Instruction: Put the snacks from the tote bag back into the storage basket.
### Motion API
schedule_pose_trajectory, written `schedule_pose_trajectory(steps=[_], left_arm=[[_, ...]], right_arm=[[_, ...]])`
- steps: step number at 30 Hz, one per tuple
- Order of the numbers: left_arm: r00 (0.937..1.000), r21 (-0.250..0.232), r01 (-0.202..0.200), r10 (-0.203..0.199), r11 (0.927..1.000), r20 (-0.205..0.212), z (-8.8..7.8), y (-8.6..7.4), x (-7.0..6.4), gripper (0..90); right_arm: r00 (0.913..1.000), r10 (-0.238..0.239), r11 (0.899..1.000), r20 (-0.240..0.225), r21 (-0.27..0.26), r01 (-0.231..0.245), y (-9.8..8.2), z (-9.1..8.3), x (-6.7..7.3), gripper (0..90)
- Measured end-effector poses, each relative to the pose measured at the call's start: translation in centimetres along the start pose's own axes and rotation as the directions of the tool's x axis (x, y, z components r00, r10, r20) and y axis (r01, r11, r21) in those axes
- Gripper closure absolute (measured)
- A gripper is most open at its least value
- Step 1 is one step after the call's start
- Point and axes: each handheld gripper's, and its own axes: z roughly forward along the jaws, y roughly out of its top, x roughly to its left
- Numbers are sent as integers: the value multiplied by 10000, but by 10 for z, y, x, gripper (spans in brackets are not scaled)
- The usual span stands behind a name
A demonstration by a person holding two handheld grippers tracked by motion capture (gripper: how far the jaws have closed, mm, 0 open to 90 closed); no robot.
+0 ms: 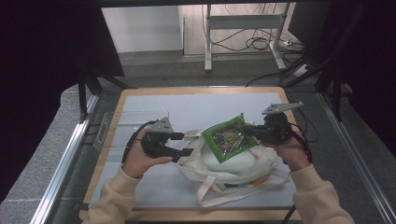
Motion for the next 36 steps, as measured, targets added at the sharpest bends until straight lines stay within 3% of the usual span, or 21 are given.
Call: schedule_pose_trajectory(steps=[6,23,28,36], left_arm=[[9998,-51,-137,138,9999,143,-1,11,2,330],[9965,421,-785,772,9960,309,8,38,3,326],[9956,565,-816,788,9951,514,13,43,4,324],[9914,680,-669,586,9954,1169,23,46,15,339]], right_arm=[[9996,-271,9996,-80,69,271,7,2,5,868],[9935,-1076,9941,-369,100,1080,23,2,12,868],[9886,-1429,9896,-469,73,1434,26,2,15,868],[9776,-1980,9801,-715,13,1986,33,5,23,868]])
